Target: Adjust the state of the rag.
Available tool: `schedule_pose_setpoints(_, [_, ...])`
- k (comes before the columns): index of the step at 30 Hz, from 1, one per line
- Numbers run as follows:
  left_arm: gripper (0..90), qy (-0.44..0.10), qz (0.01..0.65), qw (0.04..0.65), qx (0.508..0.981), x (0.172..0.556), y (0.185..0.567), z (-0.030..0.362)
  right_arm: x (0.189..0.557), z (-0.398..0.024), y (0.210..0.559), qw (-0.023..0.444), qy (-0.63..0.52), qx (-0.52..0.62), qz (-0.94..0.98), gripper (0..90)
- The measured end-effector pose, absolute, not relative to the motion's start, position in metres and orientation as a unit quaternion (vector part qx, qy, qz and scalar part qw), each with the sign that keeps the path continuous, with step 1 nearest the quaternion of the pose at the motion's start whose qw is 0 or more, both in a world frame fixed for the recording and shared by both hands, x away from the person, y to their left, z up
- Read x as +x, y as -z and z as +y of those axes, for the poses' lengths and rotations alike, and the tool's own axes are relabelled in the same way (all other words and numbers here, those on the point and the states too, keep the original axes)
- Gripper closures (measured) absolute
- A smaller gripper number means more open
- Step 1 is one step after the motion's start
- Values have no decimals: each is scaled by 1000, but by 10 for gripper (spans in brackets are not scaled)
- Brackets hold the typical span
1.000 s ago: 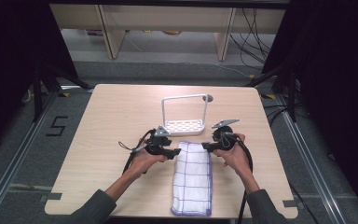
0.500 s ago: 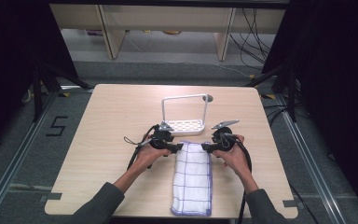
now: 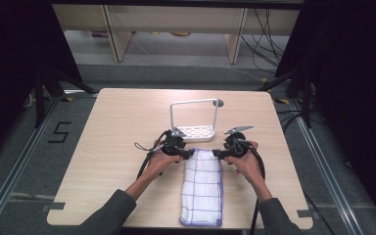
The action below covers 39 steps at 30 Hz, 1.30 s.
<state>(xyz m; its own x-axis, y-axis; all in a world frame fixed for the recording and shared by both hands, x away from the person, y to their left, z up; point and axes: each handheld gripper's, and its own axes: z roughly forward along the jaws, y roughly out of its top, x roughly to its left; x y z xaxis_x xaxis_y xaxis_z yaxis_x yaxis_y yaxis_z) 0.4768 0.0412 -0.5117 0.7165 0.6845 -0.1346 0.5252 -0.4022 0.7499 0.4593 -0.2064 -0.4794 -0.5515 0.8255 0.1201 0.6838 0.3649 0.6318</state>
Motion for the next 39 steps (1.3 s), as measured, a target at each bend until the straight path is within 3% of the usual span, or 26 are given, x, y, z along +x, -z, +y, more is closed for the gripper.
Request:
schedule_pose_setpoints(5, [629, -96, 345, 404, 842, 475, 515, 37, 462, -205, 483, 105, -316, 461, 823, 398])
schedule_pose_setpoints(6, [718, -95, 337, 405, 845, 474, 514, 37, 463, -203, 486, 105, -310, 462, 824, 404])
schedule_pose_setpoints(12, [792, -108, 310, 395, 858, 470, 512, 36, 465, -200, 492, 106, -308, 451, 831, 417])
schedule_pose_setpoints(30, [784, -108, 312, 404, 853, 465, 513, 53, 465, -187, 500, 102, -310, 422, 846, 517])
schedule_pose_setpoints(39, [804, -102, 307, 407, 854, 463, 514, 56, 463, -185, 500, 86, -322, 399, 854, 729])
